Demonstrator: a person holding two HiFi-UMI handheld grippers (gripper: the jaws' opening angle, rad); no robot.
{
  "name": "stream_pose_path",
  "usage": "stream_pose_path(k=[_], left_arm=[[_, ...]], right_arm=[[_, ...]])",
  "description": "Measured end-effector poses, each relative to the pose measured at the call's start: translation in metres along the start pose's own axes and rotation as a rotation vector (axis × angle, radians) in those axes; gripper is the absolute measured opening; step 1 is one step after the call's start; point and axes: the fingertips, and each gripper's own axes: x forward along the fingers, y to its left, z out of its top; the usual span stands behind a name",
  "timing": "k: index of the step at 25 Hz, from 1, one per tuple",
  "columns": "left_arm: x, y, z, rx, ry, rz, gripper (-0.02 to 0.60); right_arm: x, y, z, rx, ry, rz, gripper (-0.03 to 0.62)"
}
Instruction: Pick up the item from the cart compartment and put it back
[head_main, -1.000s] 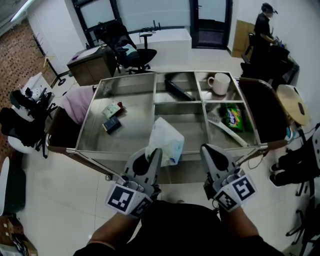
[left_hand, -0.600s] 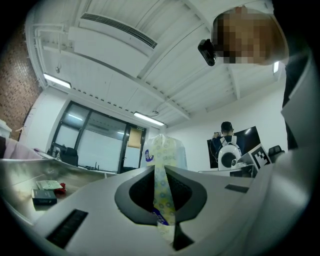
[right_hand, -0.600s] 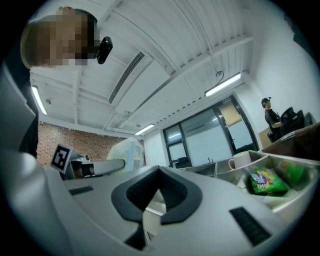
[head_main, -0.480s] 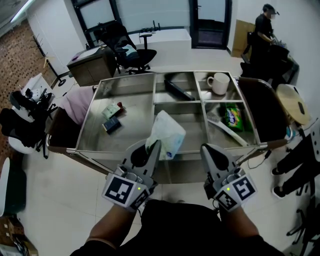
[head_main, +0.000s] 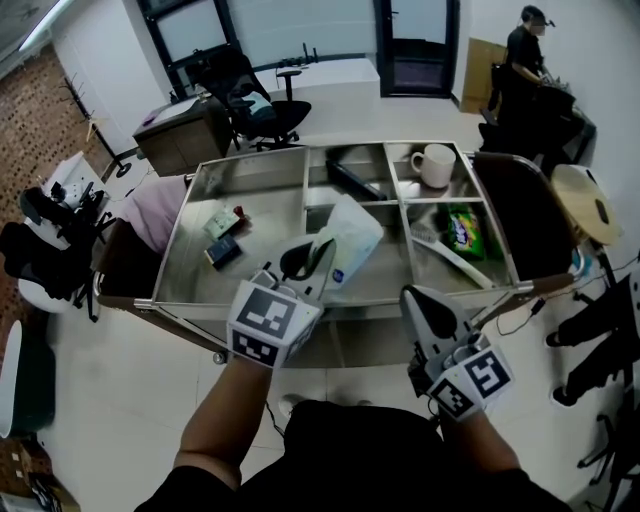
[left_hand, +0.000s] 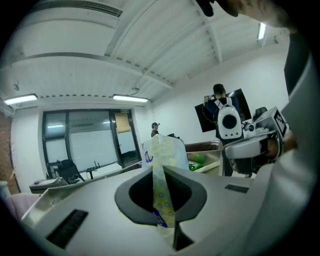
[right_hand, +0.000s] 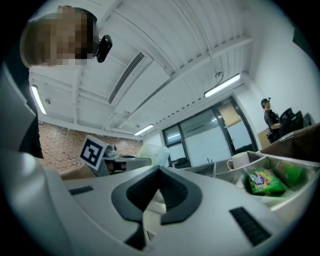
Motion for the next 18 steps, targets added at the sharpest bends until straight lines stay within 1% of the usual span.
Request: stream_pose_path(k=[3, 7, 11, 15, 18], left_arm=[[0.017, 0.006, -0.002, 0.101, 0.057, 0.008, 0.002], [0.038, 0.007, -0.012, 0.201, 0.151, -0.019, 0.002], [0.059, 0.006, -0.021, 0.347, 0.234, -0.035, 0.002], [0.082, 0.007, -0.036, 0.443, 0.325, -0.072, 0.002], [0.095, 0.005, -0.047, 0.514, 0.39, -0.114, 0.002]], right_arm=[[-0.001, 0.001, 0.001, -0.002, -0.004, -0.004, 0.017], [-0.004, -0.002, 0.001, -0.002, -0.007, -0.016, 0.017], [-0.007, -0.004, 0.003, 0.002, -0.011, -0.025, 0.017], [-0.007, -0.004, 0.003, 0.001, -0.018, -0.026, 0.017], [-0.008, -0.005, 0.003, 0.004, -0.019, -0.031, 0.017]])
